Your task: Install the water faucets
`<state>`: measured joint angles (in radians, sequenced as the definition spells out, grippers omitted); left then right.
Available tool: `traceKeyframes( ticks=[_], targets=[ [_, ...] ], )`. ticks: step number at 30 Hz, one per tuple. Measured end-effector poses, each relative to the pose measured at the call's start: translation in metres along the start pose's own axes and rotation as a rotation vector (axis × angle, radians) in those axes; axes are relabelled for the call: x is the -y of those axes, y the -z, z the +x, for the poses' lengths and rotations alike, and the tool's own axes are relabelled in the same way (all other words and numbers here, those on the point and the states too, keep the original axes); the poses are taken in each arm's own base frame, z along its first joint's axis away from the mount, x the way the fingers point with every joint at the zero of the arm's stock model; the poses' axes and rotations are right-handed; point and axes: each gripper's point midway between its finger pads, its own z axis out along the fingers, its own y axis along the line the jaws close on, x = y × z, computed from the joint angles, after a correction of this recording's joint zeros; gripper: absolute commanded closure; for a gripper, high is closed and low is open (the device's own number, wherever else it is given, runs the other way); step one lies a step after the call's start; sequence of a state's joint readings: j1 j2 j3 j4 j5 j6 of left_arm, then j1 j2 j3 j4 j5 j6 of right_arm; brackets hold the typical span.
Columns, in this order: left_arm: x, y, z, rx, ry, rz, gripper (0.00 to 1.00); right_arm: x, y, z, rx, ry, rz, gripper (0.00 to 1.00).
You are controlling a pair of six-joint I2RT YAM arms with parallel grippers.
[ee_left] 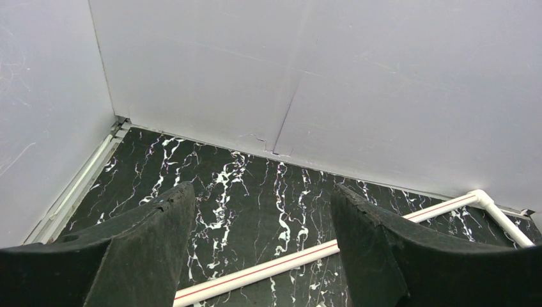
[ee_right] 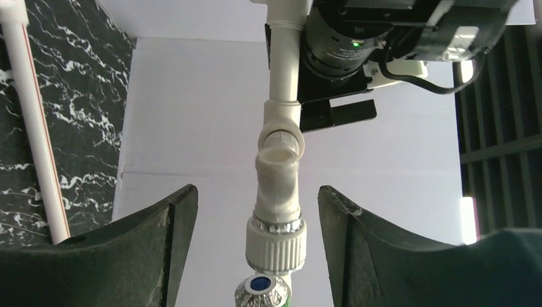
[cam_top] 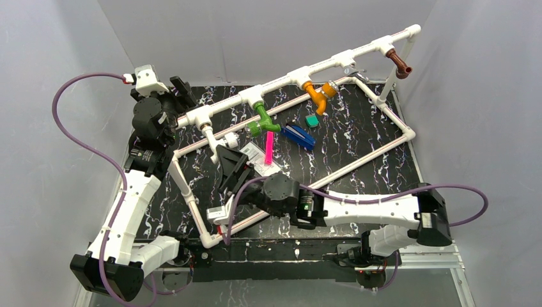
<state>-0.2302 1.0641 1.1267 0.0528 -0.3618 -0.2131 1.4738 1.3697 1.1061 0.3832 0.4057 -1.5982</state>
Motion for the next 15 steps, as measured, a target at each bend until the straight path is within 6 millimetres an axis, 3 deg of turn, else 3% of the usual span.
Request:
traceKeyframes(
  ticks=[6, 15],
  targets=[
    [0.000, 0.000, 0.000, 0.000, 0.000, 0.000, 0.25, -0.004, -0.014, 0.002, -0.045, 0.079, -0.002, 0.28],
    [0.000, 0.000, 0.000, -0.001, 0.000, 0.001, 0.25, 0.018, -0.018, 0.010, -0.076, 0.061, 0.054, 0.41]
  ],
)
